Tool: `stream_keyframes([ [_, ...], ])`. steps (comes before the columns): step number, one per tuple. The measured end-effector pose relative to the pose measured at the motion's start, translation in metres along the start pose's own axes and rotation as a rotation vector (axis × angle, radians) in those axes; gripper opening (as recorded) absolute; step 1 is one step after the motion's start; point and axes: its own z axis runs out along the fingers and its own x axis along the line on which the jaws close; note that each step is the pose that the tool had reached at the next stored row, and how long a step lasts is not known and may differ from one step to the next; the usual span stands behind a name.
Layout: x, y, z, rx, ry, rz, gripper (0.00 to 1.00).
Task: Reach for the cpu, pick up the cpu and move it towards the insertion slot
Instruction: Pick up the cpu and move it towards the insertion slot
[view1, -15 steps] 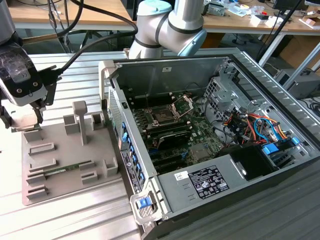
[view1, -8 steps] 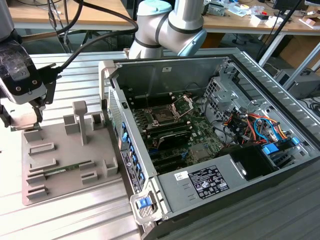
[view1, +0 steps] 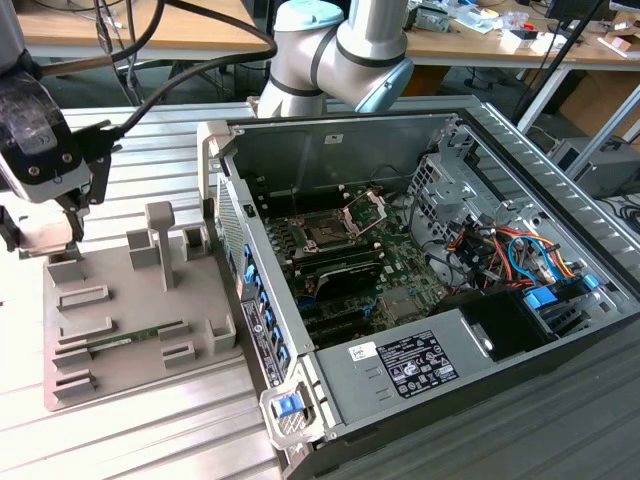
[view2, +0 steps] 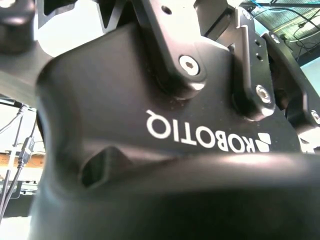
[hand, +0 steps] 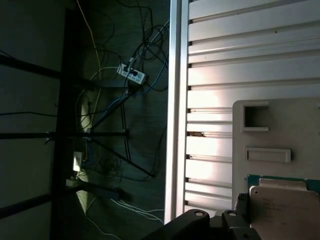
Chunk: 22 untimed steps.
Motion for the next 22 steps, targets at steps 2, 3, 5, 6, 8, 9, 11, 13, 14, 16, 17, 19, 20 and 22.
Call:
stream_keyframes([
  [2, 0.0000, 0.0000, -0.0010, 0.0000, 0.0000, 0.000, 0.55],
  [3, 0.0000, 0.0000, -0.0015, 0.0000, -0.0001, 0.000, 0.55],
  [5, 0.0000, 0.0001, -0.0030, 0.0000, 0.0000, 0.000, 0.55],
  [6, 0.0000, 0.0001, -0.0037, 0.0000, -0.0001, 0.000, 0.55],
  [8, 0.0000, 0.0002, -0.0049, 0.0000, -0.0001, 0.000, 0.55],
  [9, 0.0000, 0.0002, -0.0055, 0.0000, 0.0000, 0.000, 0.55],
  [11, 0.0000, 0.0002, -0.0068, 0.0000, 0.0000, 0.000, 0.55],
  [13, 0.0000, 0.0003, -0.0086, 0.0000, -0.0001, 0.000, 0.55],
  [14, 0.0000, 0.0004, -0.0096, 0.0000, -0.0001, 0.000, 0.55],
  [16, 0.0000, 0.0004, -0.0108, 0.0000, -0.0001, 0.000, 0.55],
  [17, 0.0000, 0.0004, -0.0116, 0.0000, 0.0000, 0.000, 0.55],
  [19, 0.0000, 0.0005, -0.0128, 0.0000, 0.0000, 0.000, 0.55],
  [20, 0.0000, 0.0006, -0.0141, 0.0000, -0.0001, 0.000, 0.55],
  [22, 0.0000, 0.0006, -0.0159, 0.0000, 0.0000, 0.000, 0.55],
])
